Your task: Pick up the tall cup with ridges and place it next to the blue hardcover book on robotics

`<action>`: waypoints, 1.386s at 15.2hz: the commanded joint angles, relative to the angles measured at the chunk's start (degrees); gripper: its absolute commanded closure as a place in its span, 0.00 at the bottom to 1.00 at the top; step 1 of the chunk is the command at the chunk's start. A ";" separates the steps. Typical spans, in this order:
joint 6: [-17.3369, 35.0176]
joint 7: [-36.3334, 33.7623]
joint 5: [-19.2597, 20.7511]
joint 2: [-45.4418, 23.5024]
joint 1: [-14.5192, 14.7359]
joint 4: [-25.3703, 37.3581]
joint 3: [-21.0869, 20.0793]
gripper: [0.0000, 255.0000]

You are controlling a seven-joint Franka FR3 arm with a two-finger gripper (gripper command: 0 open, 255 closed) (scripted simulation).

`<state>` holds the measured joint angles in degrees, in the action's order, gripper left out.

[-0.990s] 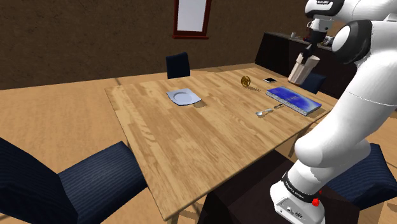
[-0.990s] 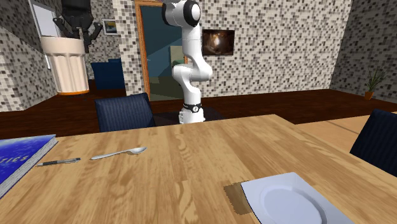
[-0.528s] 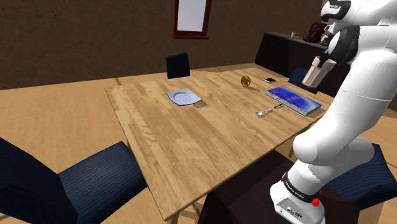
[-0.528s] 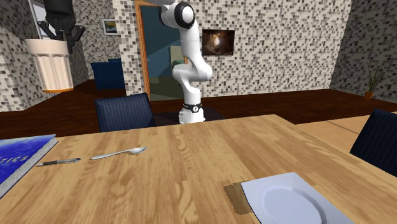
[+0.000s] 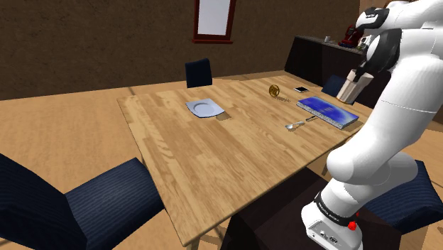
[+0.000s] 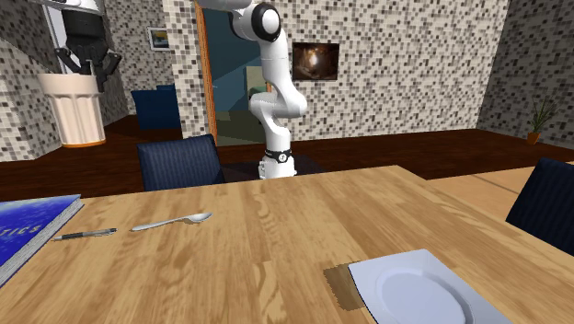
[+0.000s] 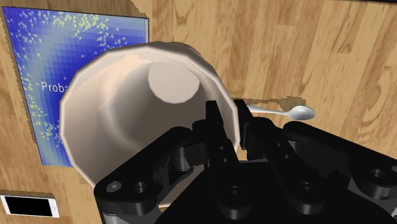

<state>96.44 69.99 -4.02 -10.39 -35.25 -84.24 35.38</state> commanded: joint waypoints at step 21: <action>17.22 -0.25 0.09 0.43 0.94 -17.52 -0.51 1.00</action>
<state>113.04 69.57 -3.68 -9.60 -34.21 -101.53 34.89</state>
